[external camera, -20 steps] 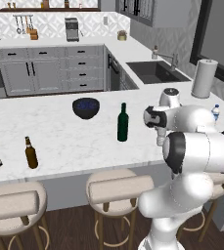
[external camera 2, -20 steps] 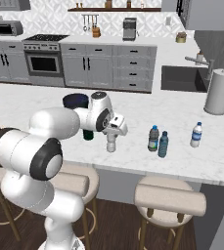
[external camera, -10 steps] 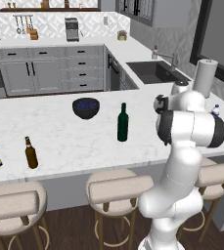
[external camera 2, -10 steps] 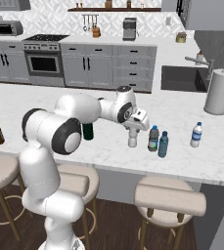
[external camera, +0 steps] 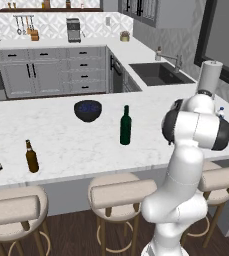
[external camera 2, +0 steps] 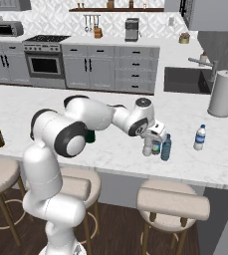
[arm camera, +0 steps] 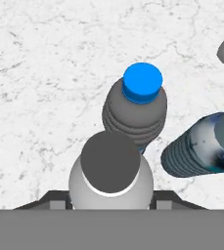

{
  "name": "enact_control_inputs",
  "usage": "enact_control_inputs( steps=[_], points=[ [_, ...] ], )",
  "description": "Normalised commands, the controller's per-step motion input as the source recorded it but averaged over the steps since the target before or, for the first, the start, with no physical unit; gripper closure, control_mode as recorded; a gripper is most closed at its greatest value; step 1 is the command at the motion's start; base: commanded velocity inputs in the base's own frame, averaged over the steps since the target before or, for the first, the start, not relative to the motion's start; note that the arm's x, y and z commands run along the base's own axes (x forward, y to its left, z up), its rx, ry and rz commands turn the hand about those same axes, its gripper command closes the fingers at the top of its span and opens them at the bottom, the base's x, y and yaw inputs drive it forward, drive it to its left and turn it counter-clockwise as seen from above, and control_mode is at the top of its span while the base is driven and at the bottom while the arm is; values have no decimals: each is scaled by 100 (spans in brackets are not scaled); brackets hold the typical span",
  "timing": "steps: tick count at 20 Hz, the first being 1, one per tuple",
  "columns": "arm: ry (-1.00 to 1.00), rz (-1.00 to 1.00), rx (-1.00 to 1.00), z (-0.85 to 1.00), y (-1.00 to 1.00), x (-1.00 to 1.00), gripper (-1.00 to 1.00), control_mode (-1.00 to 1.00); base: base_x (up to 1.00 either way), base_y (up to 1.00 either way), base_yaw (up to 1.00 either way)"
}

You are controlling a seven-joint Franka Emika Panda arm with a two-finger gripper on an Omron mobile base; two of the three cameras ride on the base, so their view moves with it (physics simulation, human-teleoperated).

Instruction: Move the plastic bottles in the middle to the plastics group, and the glass bottles in the middle to the glass group.

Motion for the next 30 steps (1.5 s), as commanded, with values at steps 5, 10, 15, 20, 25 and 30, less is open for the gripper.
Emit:
enact_control_inputs(
  steps=[5,10,15,20,25,30],
  points=[
    [-13,0,0,-1,-44,-18,100,-100,0,0,0],
    [-1,0,0,-4,-7,0,100,-100,0,0,0],
    [0,0,0,-28,0,0,100,-100,0,0,0],
    [0,0,-2,-45,0,1,100,-100,0,0,0],
    [0,0,-1,-25,0,0,100,-100,0,0,0],
    [0,0,0,0,0,-7,100,-100,0,0,0]
  ],
)
